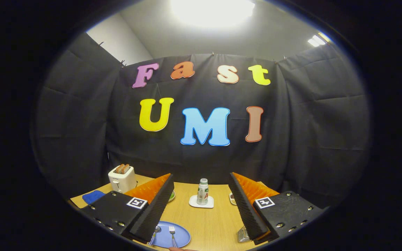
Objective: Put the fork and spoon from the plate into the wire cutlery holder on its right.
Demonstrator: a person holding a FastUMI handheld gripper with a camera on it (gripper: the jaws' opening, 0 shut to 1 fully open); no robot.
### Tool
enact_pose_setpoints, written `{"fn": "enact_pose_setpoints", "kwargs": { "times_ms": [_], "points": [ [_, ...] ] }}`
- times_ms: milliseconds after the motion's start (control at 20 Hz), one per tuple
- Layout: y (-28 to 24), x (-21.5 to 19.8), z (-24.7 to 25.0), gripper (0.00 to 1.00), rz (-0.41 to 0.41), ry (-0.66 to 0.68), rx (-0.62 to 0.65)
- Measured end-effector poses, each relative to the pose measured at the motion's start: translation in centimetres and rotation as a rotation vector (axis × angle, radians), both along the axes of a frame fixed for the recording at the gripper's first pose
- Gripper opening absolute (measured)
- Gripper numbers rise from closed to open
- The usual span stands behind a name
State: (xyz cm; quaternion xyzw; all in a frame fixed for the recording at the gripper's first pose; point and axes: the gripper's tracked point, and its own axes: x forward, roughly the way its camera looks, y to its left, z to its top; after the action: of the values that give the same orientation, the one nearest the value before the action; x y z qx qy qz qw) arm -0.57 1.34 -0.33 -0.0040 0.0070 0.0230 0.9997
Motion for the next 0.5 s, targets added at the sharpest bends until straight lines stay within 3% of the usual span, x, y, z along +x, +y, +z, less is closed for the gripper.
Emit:
{"fn": "enact_pose_setpoints", "kwargs": {
  "times_ms": [500],
  "points": [
    [2.8, 0.9, -4.8, 0.96, 0.074, 0.136, -0.071]
  ]
}}
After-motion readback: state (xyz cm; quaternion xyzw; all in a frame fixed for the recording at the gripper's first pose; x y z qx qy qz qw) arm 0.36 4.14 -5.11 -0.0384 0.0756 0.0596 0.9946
